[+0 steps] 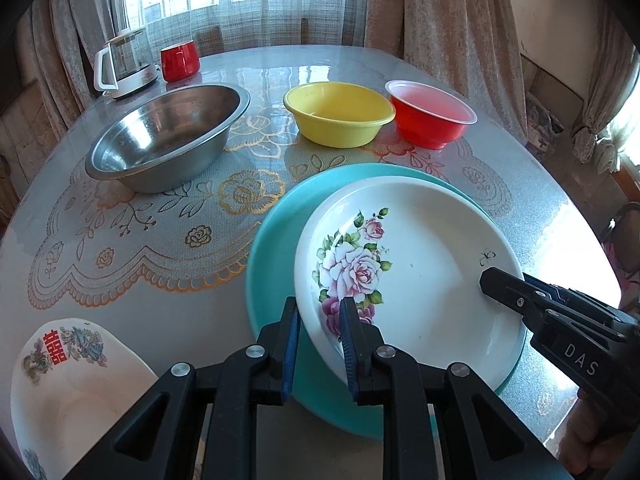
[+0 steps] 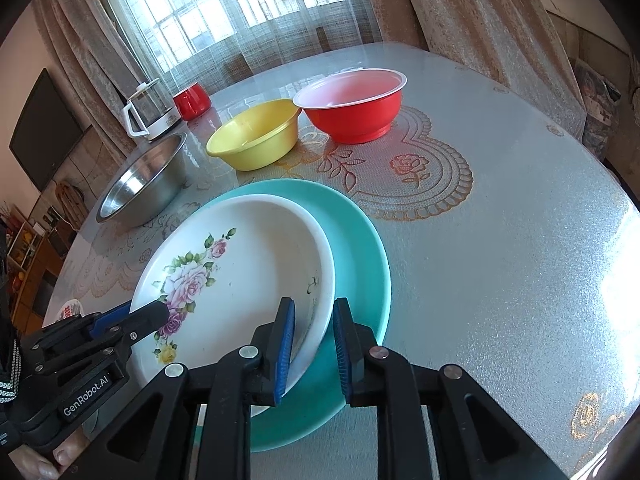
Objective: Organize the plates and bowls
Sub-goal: 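Lower the rose-pattern plate into the teal plate and open both grippers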
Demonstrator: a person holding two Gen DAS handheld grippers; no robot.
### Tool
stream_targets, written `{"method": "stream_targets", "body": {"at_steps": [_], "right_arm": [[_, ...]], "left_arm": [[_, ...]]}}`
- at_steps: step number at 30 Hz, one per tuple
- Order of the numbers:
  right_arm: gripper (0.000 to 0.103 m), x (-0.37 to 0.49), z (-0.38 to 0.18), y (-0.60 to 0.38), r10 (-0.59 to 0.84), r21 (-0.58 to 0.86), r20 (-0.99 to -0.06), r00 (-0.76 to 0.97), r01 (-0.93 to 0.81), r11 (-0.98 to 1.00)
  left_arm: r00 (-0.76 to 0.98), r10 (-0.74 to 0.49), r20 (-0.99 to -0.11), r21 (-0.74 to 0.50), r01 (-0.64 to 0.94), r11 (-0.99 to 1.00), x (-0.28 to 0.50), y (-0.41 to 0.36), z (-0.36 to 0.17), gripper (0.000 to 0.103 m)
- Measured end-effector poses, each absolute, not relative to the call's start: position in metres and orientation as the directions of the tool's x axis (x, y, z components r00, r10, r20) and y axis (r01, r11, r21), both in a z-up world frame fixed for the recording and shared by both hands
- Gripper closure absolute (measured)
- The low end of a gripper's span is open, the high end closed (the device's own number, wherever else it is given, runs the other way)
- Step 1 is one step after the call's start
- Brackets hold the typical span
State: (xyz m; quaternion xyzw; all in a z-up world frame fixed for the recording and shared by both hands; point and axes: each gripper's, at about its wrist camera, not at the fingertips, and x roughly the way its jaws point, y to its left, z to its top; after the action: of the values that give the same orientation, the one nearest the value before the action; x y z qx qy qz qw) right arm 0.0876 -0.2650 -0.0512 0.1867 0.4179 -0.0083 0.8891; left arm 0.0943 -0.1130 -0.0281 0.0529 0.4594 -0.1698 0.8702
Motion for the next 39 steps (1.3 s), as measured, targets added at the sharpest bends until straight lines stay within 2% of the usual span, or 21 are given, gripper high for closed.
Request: {"method": "stream_targets", "body": {"at_steps": [5,13,16,28,39], "right_arm": [[0.081,0.085,-0.049,-0.264,0.128,0.311,-0.749,0.650,0.174,0.934],[0.081,0.079,-0.044,-0.265,0.100,0.293,-0.735,0.671,0.181,0.939],[0.089,0.079,-0.043,-0.262,0.085,0.277,-0.727,0.681,0.178,0.944],[0.089,0.083,-0.042,-0.263,0.078,0.263,-0.736,0.672,0.178,0.948],[0.078,0.078,-0.037,-0.268,0.070,0.283,-0.725,0.686,0.204,0.937]], "left_arm": [[0.521,-0.247,-0.817,-0.068,0.339,0.938,0.093,-0.112,-0.028,0.082],[0.524,-0.248,-0.815,-0.065,0.342,0.937,0.092,-0.113,-0.028,0.082],[0.525,-0.243,-0.815,-0.052,0.353,0.934,0.092,-0.116,-0.028,0.082],[0.517,-0.261,-0.815,-0.084,0.340,0.937,0.093,-0.113,-0.028,0.082],[0.565,-0.257,-0.784,-0.064,0.339,0.939,0.080,-0.103,-0.013,0.081]]}}
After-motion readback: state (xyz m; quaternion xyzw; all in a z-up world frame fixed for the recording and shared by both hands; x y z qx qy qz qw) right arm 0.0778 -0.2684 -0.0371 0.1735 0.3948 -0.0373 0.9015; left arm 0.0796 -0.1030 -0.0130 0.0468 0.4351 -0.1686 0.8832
